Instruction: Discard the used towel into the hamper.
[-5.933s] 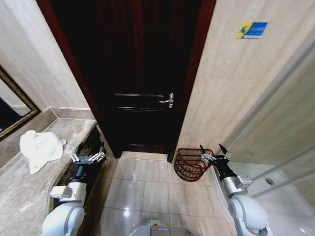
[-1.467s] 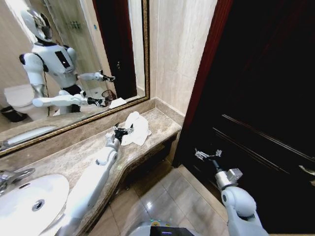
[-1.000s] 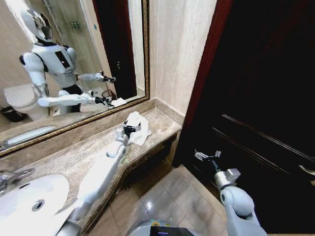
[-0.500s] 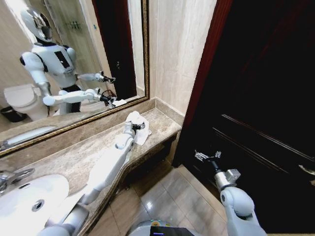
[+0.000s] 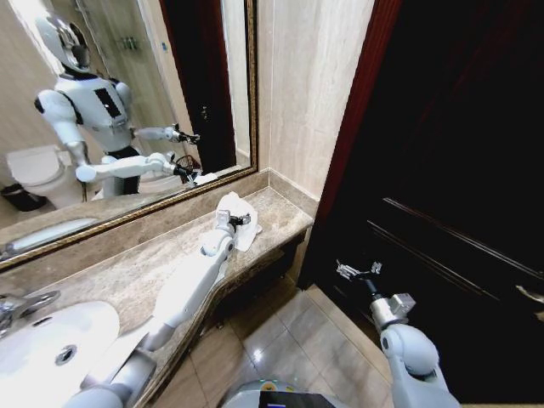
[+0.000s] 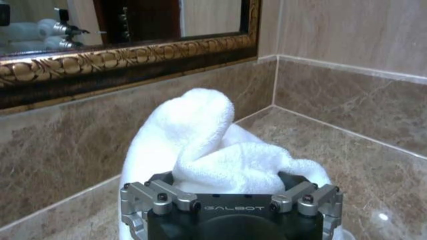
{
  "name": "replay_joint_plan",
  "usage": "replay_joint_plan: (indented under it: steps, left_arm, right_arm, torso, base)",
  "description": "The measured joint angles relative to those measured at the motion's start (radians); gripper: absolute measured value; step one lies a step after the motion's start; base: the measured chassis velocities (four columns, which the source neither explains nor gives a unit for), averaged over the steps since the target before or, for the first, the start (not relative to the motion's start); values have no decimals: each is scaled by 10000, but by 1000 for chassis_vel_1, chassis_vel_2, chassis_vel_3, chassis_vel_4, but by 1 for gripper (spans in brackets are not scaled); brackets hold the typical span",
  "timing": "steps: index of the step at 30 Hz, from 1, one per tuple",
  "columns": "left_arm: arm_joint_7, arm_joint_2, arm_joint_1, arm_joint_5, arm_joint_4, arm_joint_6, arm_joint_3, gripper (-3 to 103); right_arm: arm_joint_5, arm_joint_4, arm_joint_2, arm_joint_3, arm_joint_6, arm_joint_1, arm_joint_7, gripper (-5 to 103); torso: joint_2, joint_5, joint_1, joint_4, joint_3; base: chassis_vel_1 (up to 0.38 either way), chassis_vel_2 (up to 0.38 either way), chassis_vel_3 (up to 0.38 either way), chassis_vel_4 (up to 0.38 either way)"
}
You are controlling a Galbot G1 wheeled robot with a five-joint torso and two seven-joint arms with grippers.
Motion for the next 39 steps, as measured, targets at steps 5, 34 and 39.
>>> replay_joint_plan:
  steps: [5, 34, 39]
  left_arm:
    - [15, -10, 39, 42, 114, -28, -22, 100]
    - [-68, 40, 148, 71, 111, -150, -13, 40]
    - [-55, 58, 148, 81, 114, -177, -12, 23]
  right_arm:
    - [55, -38, -61, 34, 3, 0, -6, 100]
    - [241, -34, -72, 95, 168, -81, -58, 100]
    - [240, -56, -79, 111, 199, -92, -60, 100]
  torso:
    - [0, 0, 0, 0, 0]
    - [0, -1, 0, 0, 0]
    - [0, -2, 0, 0, 0]
  base:
    - [0, 0, 0, 0]
    - [0, 0, 0, 0]
    - [0, 0, 0, 0]
